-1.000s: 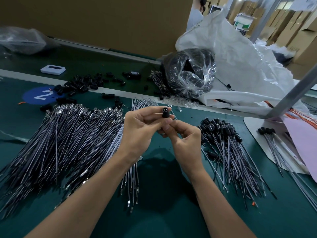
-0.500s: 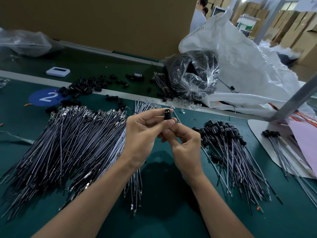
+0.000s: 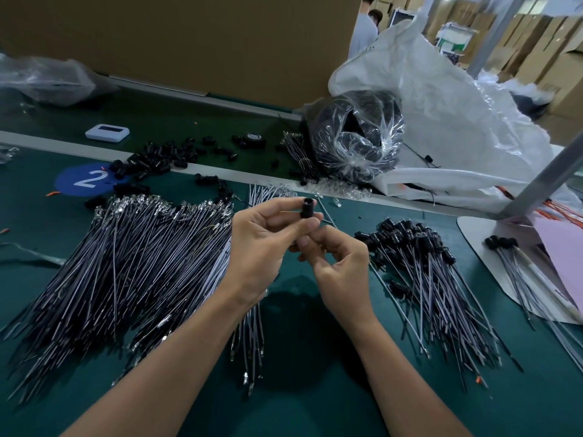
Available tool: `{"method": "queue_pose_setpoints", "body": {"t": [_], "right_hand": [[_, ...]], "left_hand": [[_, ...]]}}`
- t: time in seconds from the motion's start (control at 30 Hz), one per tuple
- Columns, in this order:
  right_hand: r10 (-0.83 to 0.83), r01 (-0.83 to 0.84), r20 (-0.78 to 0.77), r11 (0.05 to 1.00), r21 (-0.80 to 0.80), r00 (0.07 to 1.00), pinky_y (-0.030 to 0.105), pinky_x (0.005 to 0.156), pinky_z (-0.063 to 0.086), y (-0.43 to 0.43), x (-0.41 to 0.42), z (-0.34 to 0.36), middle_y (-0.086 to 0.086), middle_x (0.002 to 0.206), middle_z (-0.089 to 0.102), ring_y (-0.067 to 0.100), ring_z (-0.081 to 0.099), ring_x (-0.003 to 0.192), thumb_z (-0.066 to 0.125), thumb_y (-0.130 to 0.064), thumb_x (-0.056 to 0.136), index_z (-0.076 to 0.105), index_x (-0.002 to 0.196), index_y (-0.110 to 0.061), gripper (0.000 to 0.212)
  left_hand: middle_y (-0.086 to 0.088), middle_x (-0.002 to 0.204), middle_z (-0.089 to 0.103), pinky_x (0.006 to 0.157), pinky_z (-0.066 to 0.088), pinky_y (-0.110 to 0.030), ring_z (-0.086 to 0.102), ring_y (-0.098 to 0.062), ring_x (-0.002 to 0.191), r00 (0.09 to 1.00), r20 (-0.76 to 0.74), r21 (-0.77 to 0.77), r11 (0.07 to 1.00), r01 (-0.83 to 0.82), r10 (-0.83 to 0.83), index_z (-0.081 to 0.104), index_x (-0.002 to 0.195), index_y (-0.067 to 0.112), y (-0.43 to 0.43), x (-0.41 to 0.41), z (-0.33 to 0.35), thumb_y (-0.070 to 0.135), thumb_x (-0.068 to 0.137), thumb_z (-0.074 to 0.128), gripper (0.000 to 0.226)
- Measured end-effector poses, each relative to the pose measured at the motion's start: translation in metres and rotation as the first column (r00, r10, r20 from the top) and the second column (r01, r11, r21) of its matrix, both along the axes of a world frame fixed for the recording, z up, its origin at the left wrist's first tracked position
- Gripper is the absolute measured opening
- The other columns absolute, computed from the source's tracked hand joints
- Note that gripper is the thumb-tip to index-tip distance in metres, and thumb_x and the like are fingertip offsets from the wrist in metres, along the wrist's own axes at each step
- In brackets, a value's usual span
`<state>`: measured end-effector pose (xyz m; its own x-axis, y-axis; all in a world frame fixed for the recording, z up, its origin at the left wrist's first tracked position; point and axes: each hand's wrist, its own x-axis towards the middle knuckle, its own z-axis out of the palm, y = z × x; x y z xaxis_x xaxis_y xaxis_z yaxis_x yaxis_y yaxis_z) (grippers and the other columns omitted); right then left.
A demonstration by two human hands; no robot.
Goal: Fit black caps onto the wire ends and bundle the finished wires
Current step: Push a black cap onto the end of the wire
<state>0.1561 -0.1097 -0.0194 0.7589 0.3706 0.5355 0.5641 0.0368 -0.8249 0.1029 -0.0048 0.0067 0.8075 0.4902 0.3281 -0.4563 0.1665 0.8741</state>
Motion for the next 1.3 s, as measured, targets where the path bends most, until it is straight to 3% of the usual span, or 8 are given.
{"method": "queue_pose_setpoints", "body": {"t": [0.13, 0.23, 0.33, 0.43, 0.77, 0.93, 1.13, 1.3], "right_hand": [[-0.021, 0.021, 0.006, 1.000, 0.015, 1.000, 0.051, 0.070, 0.053, -0.0038, 0.0011, 0.0020, -0.007, 0.070, 0.070, 0.019, 0.066, 0.069, 0.066, -0.010, 0.086, 0.071, 0.078, -0.014, 0.011], [0.001, -0.002, 0.008, 0.999, 0.044, 1.000, 0.053, 0.071, 0.054, -0.0045, 0.0020, 0.0023, -0.005, 0.074, 0.071, 0.019, 0.067, 0.073, 0.065, -0.010, 0.088, 0.073, 0.084, -0.011, 0.009], [0.023, -0.023, -0.003, 1.000, 0.019, 1.000, 0.044, 0.068, 0.054, -0.0037, 0.0026, 0.0022, -0.007, 0.075, 0.071, 0.013, 0.065, 0.071, 0.065, -0.015, 0.090, 0.073, 0.088, -0.012, 0.009], [0.011, -0.011, 0.005, 1.000, 0.013, 1.000, 0.034, 0.064, 0.052, -0.0035, 0.0028, 0.0028, -0.009, 0.074, 0.071, 0.009, 0.063, 0.067, 0.064, -0.017, 0.090, 0.074, 0.087, -0.013, 0.011], [-0.011, 0.015, 0.097, 0.999, -0.038, 0.995, 0.033, 0.071, 0.053, -0.0037, 0.0000, 0.0025, -0.003, 0.077, 0.067, 0.013, 0.063, 0.075, 0.060, -0.010, 0.091, 0.068, 0.084, 0.000, 0.015], [0.010, -0.009, 0.076, 1.000, -0.011, 0.997, 0.038, 0.083, 0.054, -0.0046, 0.0003, 0.0017, 0.005, 0.087, 0.070, 0.016, 0.066, 0.087, 0.062, -0.008, 0.088, 0.068, 0.087, 0.004, 0.014], [-0.070, 0.071, 0.069, 0.997, -0.016, 0.995, 0.038, 0.067, 0.052, -0.0046, -0.0032, 0.0007, 0.003, 0.075, 0.071, 0.017, 0.064, 0.070, 0.066, -0.011, 0.083, 0.074, 0.085, -0.003, 0.012], [-0.092, 0.095, 0.092, 0.995, -0.033, 0.992, 0.034, 0.065, 0.050, -0.0046, -0.0036, 0.0012, 0.008, 0.073, 0.072, 0.020, 0.064, 0.067, 0.069, -0.014, 0.081, 0.075, 0.084, -0.004, 0.013]], "left_hand": [[-0.008, 0.090, 0.076, 0.070, 0.058, -0.027, 0.074, -0.021, 0.086, 0.995, 0.020, 0.048, 0.994, 0.093, -0.094, 0.072, 0.098, 0.012, 0.0044, 0.0011, -0.0015, 0.010, 0.069, 0.076, 0.030], [-0.007, 0.089, 0.076, 0.070, 0.056, -0.020, 0.074, -0.018, 0.084, 0.992, 0.022, 0.036, 0.992, 0.121, -0.122, 0.074, 0.097, 0.011, 0.0043, 0.0016, -0.0017, 0.008, 0.069, 0.076, 0.028], [-0.008, 0.086, 0.076, 0.067, 0.057, -0.022, 0.074, -0.019, 0.076, 0.994, 0.031, 0.042, 0.993, 0.107, -0.108, 0.075, 0.091, 0.006, 0.0051, 0.0016, -0.0014, 0.008, 0.069, 0.075, 0.022], [-0.006, 0.092, 0.076, 0.068, 0.057, -0.022, 0.073, -0.017, 0.082, 0.994, -0.010, 0.052, 0.992, 0.111, -0.111, 0.075, 0.091, 0.004, 0.0072, 0.0018, -0.0001, 0.008, 0.068, 0.076, 0.023], [-0.011, 0.083, 0.076, 0.072, 0.058, -0.031, 0.071, -0.021, 0.078, 0.993, -0.022, 0.081, 0.990, 0.118, -0.116, 0.076, 0.080, 0.003, 0.0071, -0.0017, 0.0028, -0.010, 0.072, 0.073, 0.015], [-0.010, 0.084, 0.076, 0.075, 0.059, -0.028, 0.073, -0.024, 0.084, 0.994, 0.008, 0.066, 0.992, 0.108, -0.109, 0.077, 0.079, 0.004, 0.0046, -0.0026, 0.0021, 0.004, 0.065, 0.076, 0.014], [-0.009, 0.083, 0.076, 0.075, 0.058, -0.026, 0.074, -0.023, 0.080, 0.993, 0.033, 0.068, 0.992, 0.107, -0.109, 0.078, 0.077, 0.008, 0.0031, -0.0037, 0.0027, 0.008, 0.065, 0.076, 0.013], [-0.009, 0.081, 0.076, 0.070, 0.057, -0.023, 0.074, -0.022, 0.076, 0.995, 0.030, 0.073, 0.993, 0.092, -0.094, 0.078, 0.077, 0.009, 0.0040, -0.0035, 0.0040, 0.008, 0.066, 0.076, 0.011]]}}
